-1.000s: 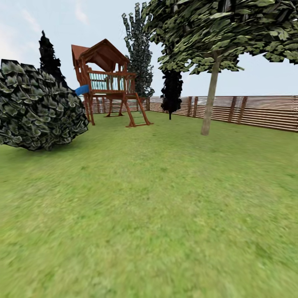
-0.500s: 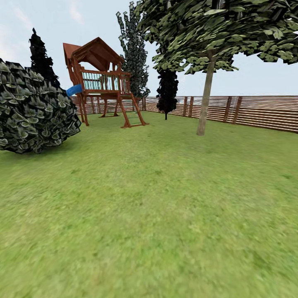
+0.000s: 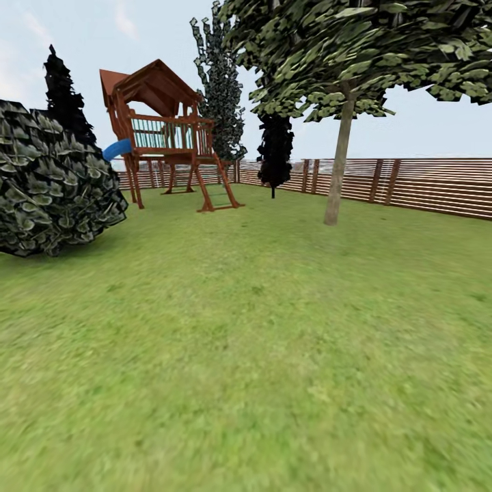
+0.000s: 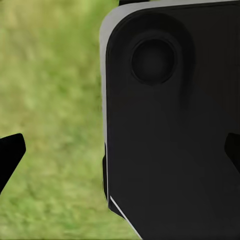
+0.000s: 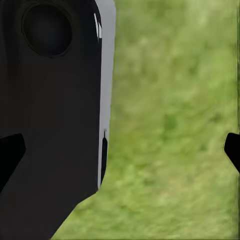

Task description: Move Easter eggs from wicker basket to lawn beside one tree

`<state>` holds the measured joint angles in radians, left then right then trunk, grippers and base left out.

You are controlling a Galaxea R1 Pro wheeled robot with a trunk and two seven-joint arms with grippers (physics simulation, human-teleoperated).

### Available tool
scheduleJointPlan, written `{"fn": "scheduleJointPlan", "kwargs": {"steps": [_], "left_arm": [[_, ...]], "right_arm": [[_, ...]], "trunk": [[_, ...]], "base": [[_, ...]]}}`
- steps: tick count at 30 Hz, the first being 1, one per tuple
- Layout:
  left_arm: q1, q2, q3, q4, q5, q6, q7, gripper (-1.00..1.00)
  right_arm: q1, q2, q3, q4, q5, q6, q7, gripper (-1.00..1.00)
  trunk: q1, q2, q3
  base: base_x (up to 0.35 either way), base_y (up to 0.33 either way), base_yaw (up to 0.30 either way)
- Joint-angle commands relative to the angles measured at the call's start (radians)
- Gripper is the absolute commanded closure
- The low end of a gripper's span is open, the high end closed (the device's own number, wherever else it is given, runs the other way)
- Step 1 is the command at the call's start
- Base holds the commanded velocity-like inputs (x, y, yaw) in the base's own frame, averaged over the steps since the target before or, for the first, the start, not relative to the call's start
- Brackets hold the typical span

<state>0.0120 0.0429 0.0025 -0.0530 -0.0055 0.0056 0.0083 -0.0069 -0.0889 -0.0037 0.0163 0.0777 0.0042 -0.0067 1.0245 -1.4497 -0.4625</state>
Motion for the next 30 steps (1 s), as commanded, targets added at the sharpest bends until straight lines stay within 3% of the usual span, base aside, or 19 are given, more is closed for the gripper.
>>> {"fn": "scheduleJointPlan", "kwargs": {"steps": [1, 30], "left_arm": [[0.001, 0.000, 0.000, -0.002, -0.001, 0.001, 0.001, -1.00], [0.000, 0.000, 0.001, -0.002, -0.001, 0.001, 0.001, -1.00]], "right_arm": [[-0.001, 0.000, -0.001, 0.001, 0.008, 0.000, -0.001, -1.00], [-0.001, 0.000, -0.001, 0.001, 0.008, 0.000, -0.001, -1.00]], "trunk": [[0.001, 0.000, -0.001], [0.001, 0.000, -0.001]], "base": [[0.294, -0.150, 0.000], [0.294, -0.150, 0.000]]}}
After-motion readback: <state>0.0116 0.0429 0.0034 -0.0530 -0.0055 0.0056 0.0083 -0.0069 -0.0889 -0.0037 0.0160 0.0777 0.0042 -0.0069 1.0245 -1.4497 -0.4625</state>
